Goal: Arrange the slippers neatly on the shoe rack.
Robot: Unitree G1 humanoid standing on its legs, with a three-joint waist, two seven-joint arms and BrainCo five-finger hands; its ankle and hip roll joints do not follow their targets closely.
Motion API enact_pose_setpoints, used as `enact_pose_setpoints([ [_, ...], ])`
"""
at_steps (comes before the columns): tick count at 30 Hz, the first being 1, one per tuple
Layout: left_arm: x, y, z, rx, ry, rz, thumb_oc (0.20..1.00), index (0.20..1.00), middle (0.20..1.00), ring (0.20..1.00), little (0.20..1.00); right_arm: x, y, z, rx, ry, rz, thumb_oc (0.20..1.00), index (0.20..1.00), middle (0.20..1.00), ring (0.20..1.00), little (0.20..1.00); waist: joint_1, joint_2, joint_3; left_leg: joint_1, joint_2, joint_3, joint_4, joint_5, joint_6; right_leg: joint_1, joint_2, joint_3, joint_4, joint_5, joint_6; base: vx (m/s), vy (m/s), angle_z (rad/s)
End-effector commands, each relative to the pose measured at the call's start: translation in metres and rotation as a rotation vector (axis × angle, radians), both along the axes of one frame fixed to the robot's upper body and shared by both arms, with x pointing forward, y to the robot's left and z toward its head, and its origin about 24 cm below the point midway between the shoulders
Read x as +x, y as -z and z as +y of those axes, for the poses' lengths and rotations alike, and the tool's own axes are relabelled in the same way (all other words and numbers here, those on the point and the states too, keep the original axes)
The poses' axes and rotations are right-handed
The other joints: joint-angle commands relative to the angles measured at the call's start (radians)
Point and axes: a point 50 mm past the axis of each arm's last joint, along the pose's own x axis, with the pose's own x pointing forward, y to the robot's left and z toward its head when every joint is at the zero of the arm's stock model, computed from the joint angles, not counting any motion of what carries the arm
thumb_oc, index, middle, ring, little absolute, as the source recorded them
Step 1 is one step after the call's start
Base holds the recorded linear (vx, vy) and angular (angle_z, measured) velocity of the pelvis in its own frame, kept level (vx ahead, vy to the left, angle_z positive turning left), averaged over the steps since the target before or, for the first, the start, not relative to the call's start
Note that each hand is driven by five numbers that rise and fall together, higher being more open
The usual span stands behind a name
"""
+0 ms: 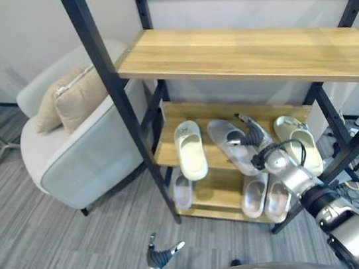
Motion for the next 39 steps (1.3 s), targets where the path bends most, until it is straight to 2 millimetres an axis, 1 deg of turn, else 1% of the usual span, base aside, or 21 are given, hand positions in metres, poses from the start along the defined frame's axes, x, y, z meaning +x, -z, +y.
enact_pose_setpoints([
  [1,-0.024,0.008,-0.012,-0.006,-0.014,0.099,1.000,1.000,1.000,1.000,1.000,0.024,-0.040,-0.020,-0.007,0.101,-0.155,1.000,1.000,1.000,1.000,1.000,0.021,-0.006,0.035,-0.054,0.035,-0.017,-0.086,0.144,-0.056,0.131,-0.020,-0.042,0.004,-0.093,0.009,0.00,0.000,0.00],
  [5,-0.021,0.007,-0.011,-0.010,-0.030,0.090,1.000,1.000,1.000,1.000,1.000,0.029,-0.041,-0.023,-0.023,0.104,-0.141,1.000,1.000,1.000,1.000,1.000,0.021,-0.005,0.042,-0.062,0.031,-0.017,-0.086,0.147,-0.055,0.125,-0.021,-0.046,0.004,-0.093,0.010,0.00,0.000,0.00],
  [7,-0.017,0.007,-0.013,-0.022,-0.041,0.075,1.000,1.000,1.000,1.000,1.000,0.034,-0.041,-0.023,-0.033,0.119,-0.107,1.000,1.000,1.000,1.000,1.000,0.018,-0.005,0.050,-0.071,0.027,-0.020,-0.086,0.151,-0.053,0.118,-0.021,-0.048,0.004,-0.094,0.011,0.00,0.000,0.00],
  [13,-0.009,0.005,-0.017,-0.040,-0.044,0.046,1.000,1.000,1.000,1.000,1.000,0.037,-0.033,-0.022,-0.016,0.139,-0.046,1.000,1.000,1.000,1.000,1.000,0.017,-0.001,0.064,-0.086,0.019,-0.023,-0.086,0.155,-0.051,0.107,-0.022,-0.052,0.004,-0.096,0.013,0.00,0.000,0.00],
  [26,-0.002,0.003,-0.016,-0.043,-0.057,0.021,1.000,1.000,1.000,1.000,1.000,0.045,-0.028,-0.018,-0.038,0.147,-0.008,1.000,1.000,1.000,1.000,1.000,0.024,0.001,0.090,-0.115,0.011,-0.028,-0.086,0.166,-0.050,0.084,-0.020,-0.059,0.004,-0.094,0.016,0.00,0.000,0.00],
  [28,-0.002,0.003,-0.015,-0.044,-0.057,0.018,1.000,1.000,1.000,1.000,1.000,0.048,-0.029,-0.017,-0.050,0.155,-0.014,1.000,1.000,1.000,1.000,1.000,0.027,0.000,0.094,-0.125,0.009,-0.031,-0.086,0.169,-0.050,0.076,-0.020,-0.061,0.004,-0.094,0.015,0.00,0.000,0.02],
  [30,0.001,0.002,-0.014,-0.048,-0.061,0.009,1.000,1.000,1.000,1.000,1.000,0.053,-0.033,-0.013,-0.046,0.163,-0.024,1.000,1.000,1.000,1.000,1.000,0.032,-0.001,0.103,-0.140,0.006,-0.036,-0.086,0.176,-0.051,0.065,-0.019,-0.065,0.004,-0.093,0.015,-0.01,-0.002,0.02],
  [33,0.008,0.001,-0.016,-0.054,-0.062,-0.006,1.000,1.000,1.000,1.000,1.000,0.056,-0.035,-0.011,-0.050,0.167,-0.027,1.000,1.000,1.000,1.000,1.000,0.034,0.000,0.112,-0.155,0.003,-0.038,-0.086,0.182,-0.051,0.054,-0.019,-0.069,0.004,-0.093,0.017,-0.01,0.008,0.06],
  [34,0.010,0.000,-0.016,-0.054,-0.061,-0.012,1.000,1.000,1.000,1.000,1.000,0.059,-0.040,-0.009,-0.043,0.163,-0.038,1.000,1.000,1.000,1.000,1.000,0.035,0.000,0.115,-0.160,0.002,-0.040,-0.086,0.184,-0.051,0.049,-0.019,-0.069,0.004,-0.093,0.018,-0.01,0.015,0.12],
  [37,0.012,-0.001,-0.018,-0.058,-0.062,-0.022,1.000,1.000,1.000,1.000,1.000,0.061,-0.043,-0.011,-0.045,0.177,-0.050,1.000,1.000,1.000,1.000,1.000,0.037,0.000,0.119,-0.169,-0.001,-0.042,-0.086,0.187,-0.051,0.043,-0.020,-0.075,0.004,-0.092,0.020,-0.01,0.013,0.09],
  [39,0.013,-0.001,-0.019,-0.061,-0.063,-0.031,1.000,1.000,1.000,1.000,1.000,0.064,-0.049,-0.013,-0.050,0.202,-0.078,1.000,1.000,1.000,1.000,1.000,0.043,0.000,0.123,-0.178,-0.003,-0.043,-0.086,0.192,-0.051,0.035,-0.020,-0.076,0.004,-0.093,0.023,0.00,0.008,0.02],
])
